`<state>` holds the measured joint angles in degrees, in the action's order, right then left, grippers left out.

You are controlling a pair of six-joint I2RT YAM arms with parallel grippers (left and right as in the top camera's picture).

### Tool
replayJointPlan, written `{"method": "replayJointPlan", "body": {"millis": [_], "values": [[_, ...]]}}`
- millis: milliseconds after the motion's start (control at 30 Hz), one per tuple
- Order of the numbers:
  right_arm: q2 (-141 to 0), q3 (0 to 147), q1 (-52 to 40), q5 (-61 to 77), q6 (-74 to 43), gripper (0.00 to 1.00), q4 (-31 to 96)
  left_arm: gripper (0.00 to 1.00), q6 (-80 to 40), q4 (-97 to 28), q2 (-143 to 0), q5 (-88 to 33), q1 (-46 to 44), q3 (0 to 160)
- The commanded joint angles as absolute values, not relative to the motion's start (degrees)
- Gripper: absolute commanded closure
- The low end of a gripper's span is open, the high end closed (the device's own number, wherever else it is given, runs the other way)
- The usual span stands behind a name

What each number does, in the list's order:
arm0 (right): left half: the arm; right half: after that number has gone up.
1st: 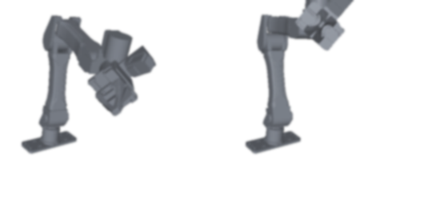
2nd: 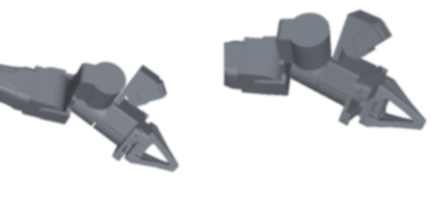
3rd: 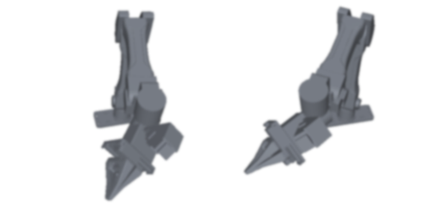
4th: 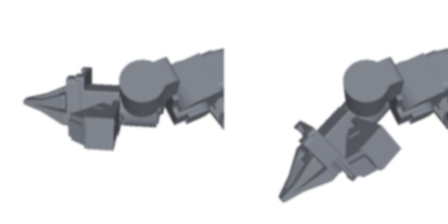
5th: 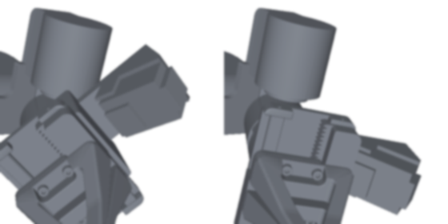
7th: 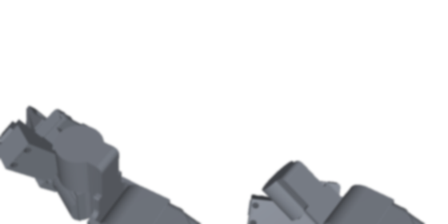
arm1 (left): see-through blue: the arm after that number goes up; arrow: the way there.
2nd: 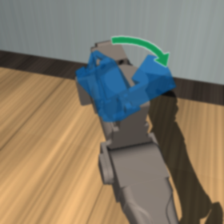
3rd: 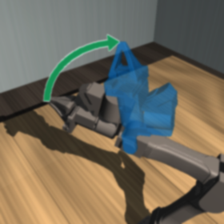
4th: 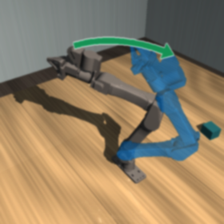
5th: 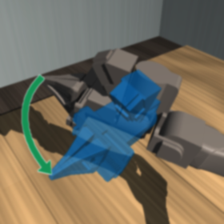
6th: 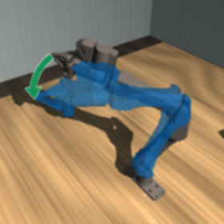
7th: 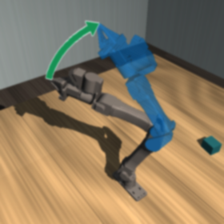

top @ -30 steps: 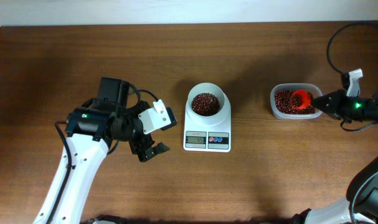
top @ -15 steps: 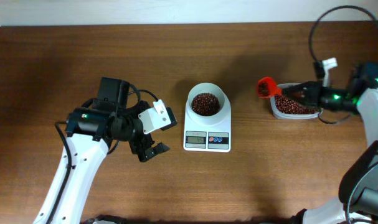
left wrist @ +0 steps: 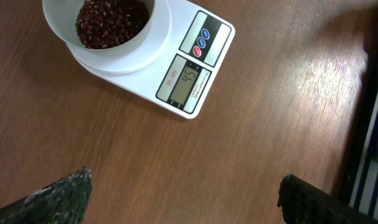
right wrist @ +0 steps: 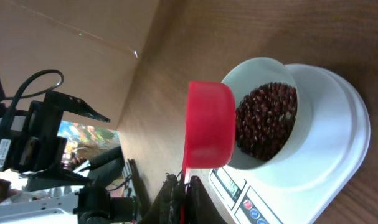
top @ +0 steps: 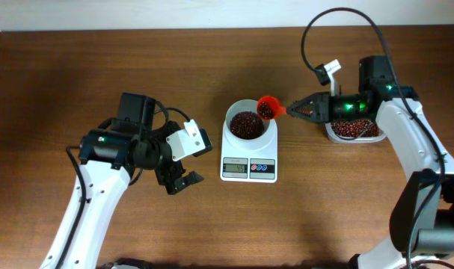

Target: Scoop and weigh 50g on scale

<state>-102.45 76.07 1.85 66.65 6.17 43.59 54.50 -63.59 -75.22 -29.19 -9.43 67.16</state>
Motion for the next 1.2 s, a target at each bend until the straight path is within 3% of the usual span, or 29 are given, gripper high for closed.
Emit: {"method": "replayJointPlan", "body": {"millis": [0,67,400,500,833,900,967,1000,1067,1133,1167], "values": [[-102.8,76.1,-0.8,62.2,6.6,0.96,41.2,0.01,55.4,-63.5,-75.1,-30.2,-9.6,67.0],[-102.8,76.1,-3.0,55.1,6.8,0.96,39.1,0.01,55.4,-63.5,-75.1,-30.2,-9.6,67.0],[-102.8,76.1,-7.6,47.1,10.8,0.96,36.1,0.01,55.4,-63.5,-75.1,-30.2,-9.6,67.0],[-102.8,76.1,-7.6,52.9,13.1,0.96,35.8,0.01,55.4,-63.5,-75.1,-30.2,-9.6,67.0],[-102.8,76.1,-8.0,47.8,12.5,0.96,34.6,0.01,55.4,-63.5,-75.1,-30.2,-9.6,67.0],[-102.8,76.1,-8.0,55.8,16.0,0.96,34.4,0.01,55.4,-63.5,-75.1,-30.2,-9.6,67.0],[-102.8,76.1,-8.1,49.4,12.6,0.96,34.0,0.01,55.4,-63.5,-75.1,-30.2,-9.6,67.0],[-102.8,76.1,-8.2,54.9,14.9,0.96,33.5,0.01,55.4,-63.5,-75.1,-30.2,-9.6,67.0],[-102.8,76.1,-8.3,48.0,12.8,0.96,33.7,0.01,55.4,-63.5,-75.1,-30.2,-9.6,67.0],[-102.8,76.1,-8.3,53.5,13.3,0.96,32.3,0.01,55.4,-63.5,-75.1,-30.2,-9.6,67.0],[-102.8,76.1,-8.3,48.2,12.2,0.96,32.2,0.01,55.4,-63.5,-75.1,-30.2,-9.6,67.0]]}}
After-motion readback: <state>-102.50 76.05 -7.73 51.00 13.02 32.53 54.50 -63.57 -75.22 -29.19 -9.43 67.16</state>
